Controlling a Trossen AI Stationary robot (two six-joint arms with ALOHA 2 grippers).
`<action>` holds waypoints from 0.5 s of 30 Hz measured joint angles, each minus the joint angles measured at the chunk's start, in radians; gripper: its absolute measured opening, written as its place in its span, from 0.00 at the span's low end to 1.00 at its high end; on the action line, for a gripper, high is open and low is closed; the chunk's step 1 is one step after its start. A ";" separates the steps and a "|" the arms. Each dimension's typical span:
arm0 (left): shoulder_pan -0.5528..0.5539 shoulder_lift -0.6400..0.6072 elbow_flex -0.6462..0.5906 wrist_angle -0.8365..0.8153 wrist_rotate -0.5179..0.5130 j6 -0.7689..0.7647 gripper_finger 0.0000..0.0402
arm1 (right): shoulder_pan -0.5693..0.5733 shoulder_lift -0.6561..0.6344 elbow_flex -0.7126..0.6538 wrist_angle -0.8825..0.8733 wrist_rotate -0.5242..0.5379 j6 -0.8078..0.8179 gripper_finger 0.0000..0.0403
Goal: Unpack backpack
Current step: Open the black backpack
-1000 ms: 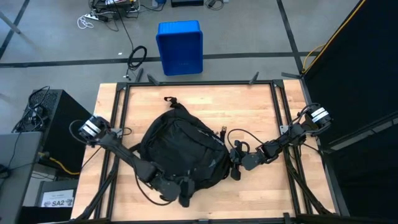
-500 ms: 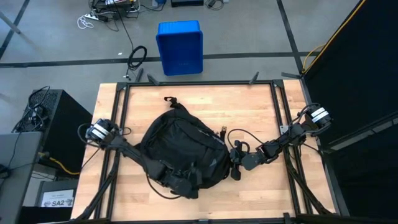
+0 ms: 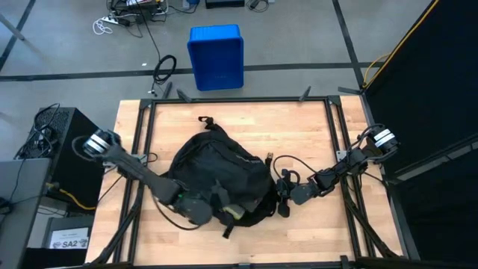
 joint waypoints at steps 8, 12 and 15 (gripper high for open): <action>0.023 -0.256 -0.145 -0.173 -0.110 -0.183 0.00 | 0.014 0.000 0.001 0.001 -0.011 -0.002 0.23; 0.061 -0.401 -0.348 -0.173 -0.155 -0.351 0.00 | 0.025 0.000 0.001 0.001 -0.009 -0.002 0.24; 0.101 -0.514 -0.525 -0.167 -0.167 -0.513 0.00 | 0.029 0.000 0.001 0.002 -0.009 -0.002 0.25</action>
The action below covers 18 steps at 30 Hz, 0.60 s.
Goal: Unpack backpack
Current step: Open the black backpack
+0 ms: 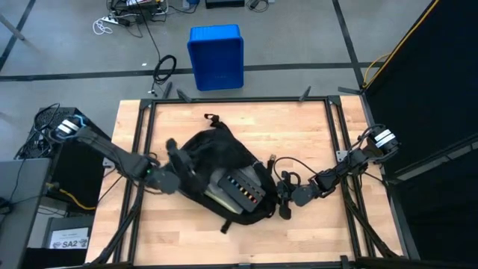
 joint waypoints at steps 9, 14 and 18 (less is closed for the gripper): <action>0.104 -0.111 -0.429 0.025 0.104 -0.492 0.00 | 0.000 0.000 0.000 0.002 0.000 0.000 0.26; 0.112 -0.103 -0.547 0.137 0.125 -0.572 0.00 | 0.000 0.000 0.000 0.003 0.000 0.000 0.26; 0.114 -0.101 -0.561 0.205 0.130 -0.508 0.01 | 0.000 0.000 0.000 0.003 -0.003 0.001 0.26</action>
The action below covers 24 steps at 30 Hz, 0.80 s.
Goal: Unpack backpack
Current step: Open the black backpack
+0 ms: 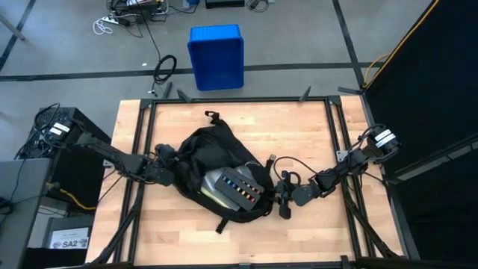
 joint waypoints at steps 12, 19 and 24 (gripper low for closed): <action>0.024 0.002 0.041 0.037 0.030 0.278 0.38 | 0.002 0.000 0.000 0.000 -0.007 0.002 0.26; 0.043 0.003 0.106 0.027 -0.010 0.509 0.56 | 0.002 0.000 -0.001 0.000 -0.008 0.005 0.27; 0.045 0.003 0.185 -0.002 -0.095 0.673 0.66 | 0.002 0.001 -0.001 0.000 -0.008 0.005 0.27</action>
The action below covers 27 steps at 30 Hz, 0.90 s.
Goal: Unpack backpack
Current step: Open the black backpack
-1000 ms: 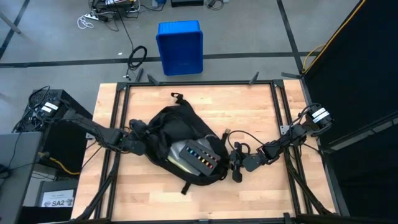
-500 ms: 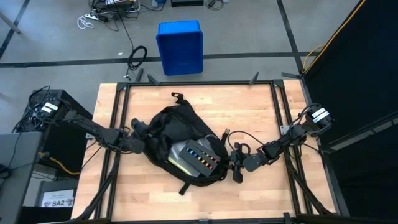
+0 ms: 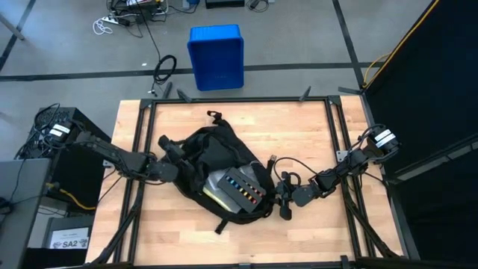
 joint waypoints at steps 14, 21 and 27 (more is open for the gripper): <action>0.000 -0.002 0.292 -0.038 -0.325 0.393 0.76 | 0.000 0.000 0.000 0.001 0.003 0.000 0.28; -0.012 -0.003 0.423 -0.035 -0.327 0.476 0.76 | 0.000 0.000 0.000 0.001 0.004 0.004 0.28; -0.083 -0.003 0.501 0.017 -0.127 0.466 0.76 | 0.000 0.000 0.000 0.001 0.004 0.005 0.29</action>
